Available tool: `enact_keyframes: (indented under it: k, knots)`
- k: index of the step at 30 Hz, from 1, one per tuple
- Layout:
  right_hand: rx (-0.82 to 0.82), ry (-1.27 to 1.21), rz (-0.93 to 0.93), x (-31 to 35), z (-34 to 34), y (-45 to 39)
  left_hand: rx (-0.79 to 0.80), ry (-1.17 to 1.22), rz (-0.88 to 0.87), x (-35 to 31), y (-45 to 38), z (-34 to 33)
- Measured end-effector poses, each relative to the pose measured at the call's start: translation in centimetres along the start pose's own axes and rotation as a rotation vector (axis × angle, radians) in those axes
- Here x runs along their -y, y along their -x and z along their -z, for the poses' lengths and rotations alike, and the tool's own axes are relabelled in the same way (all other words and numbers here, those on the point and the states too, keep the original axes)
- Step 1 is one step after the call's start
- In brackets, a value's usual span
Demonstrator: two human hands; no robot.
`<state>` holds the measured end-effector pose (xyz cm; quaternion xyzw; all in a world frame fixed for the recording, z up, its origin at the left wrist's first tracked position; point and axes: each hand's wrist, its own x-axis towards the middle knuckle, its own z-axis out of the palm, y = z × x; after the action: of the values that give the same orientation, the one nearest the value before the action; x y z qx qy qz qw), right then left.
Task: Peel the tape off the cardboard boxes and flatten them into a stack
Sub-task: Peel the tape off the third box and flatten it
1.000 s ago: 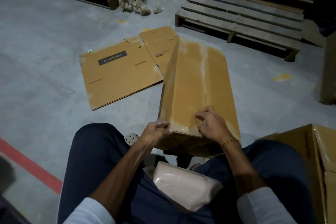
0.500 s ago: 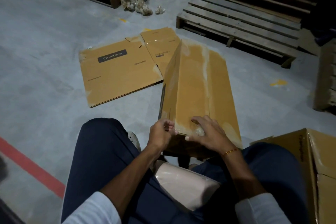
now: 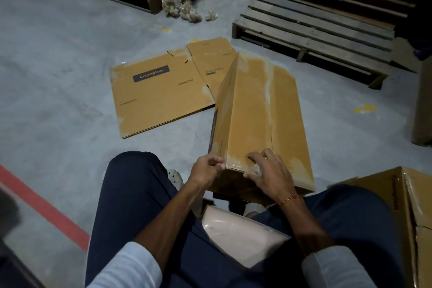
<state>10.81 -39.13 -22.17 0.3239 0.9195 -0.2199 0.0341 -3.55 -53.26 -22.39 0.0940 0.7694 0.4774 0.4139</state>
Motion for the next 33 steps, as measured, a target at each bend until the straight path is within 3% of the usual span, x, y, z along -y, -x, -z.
enact_keyframes:
  k: [4, 9, 16, 24, 30, 33]
  knots:
    - [-0.001, -0.014, 0.006, 0.0, 0.0, 0.0, -0.041, -0.111, -0.02, 0.4, -0.2, 0.0]
    - [-0.004, -0.018, 0.011, 0.1, -0.4, -0.2, -0.075, 0.143, 0.144, 0.5, -0.5, 0.1]
    - [-0.003, -0.01, 0.016, 0.1, -0.6, -0.2, -0.076, -0.035, 0.098, 0.6, -0.9, 0.0]
    - [-0.007, -0.009, 0.024, 0.3, -0.8, -0.3, -0.026, 0.001, 0.24, 0.2, -1.7, 0.1]
    - [-0.001, -0.012, 0.031, 0.6, -1.1, -0.4, -0.127, 0.105, 0.265, 0.5, -1.5, 0.0]
    - [-0.007, -0.004, 0.036, 0.8, -1.4, -0.5, -0.151, 0.047, 0.248, 0.8, -1.6, 0.2]
